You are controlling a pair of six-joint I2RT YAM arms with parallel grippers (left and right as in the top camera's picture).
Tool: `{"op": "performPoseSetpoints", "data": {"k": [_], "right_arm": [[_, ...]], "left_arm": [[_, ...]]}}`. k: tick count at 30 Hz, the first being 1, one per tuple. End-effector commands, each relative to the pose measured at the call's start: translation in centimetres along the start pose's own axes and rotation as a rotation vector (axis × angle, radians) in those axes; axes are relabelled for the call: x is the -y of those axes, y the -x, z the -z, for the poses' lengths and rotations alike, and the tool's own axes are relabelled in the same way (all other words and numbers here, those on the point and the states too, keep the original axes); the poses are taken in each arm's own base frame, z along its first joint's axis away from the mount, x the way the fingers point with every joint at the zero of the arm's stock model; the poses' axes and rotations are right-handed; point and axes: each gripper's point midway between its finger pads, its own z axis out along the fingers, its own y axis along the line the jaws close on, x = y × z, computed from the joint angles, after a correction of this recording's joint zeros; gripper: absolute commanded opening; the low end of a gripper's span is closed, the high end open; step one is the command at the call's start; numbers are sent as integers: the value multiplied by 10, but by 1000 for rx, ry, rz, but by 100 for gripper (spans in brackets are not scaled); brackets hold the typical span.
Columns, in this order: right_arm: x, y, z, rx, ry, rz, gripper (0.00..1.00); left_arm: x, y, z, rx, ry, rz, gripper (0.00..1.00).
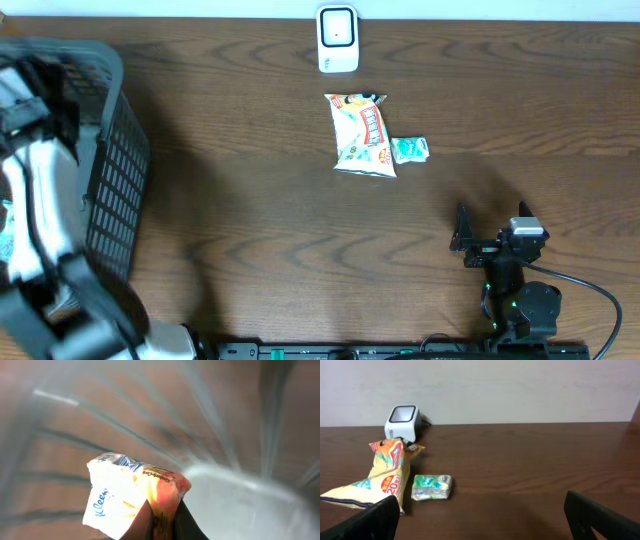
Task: Scan the item barcode
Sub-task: 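Reach into the basket and grasp the orange Kleenex pack with left gripper, then carry the orange Kleenex pack to the scanner with the left gripper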
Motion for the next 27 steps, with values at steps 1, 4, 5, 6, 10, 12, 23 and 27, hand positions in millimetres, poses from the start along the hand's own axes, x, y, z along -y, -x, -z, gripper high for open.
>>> {"op": "performPoseSetpoints", "data": {"k": [1, 4, 5, 6, 10, 12, 23, 27], "right_arm": [[1, -1, 0, -2, -6, -7, 99], [1, -1, 0, -2, -6, -7, 99], [1, -1, 0, -2, -6, -7, 99], [1, -1, 0, -2, -6, -7, 99], [1, -1, 0, -2, -6, -7, 99], [1, -1, 0, -2, -6, -7, 99], [1, -1, 0, -2, -6, -7, 99], [1, -1, 0, -2, -6, -7, 99]], "left_arm": [[-45, 43, 77, 189, 91, 165, 8], [-58, 64, 125, 321, 84, 191, 7], [-57, 72, 142, 373, 58, 190, 7], [-54, 78, 156, 417, 33, 186, 7], [-17, 115, 218, 641, -190, 184, 8], [7, 131, 243, 720, -319, 223, 7], [244, 157, 312, 722, -911, 40, 7], [350, 142, 313, 674, -1046, -84, 8]]}}
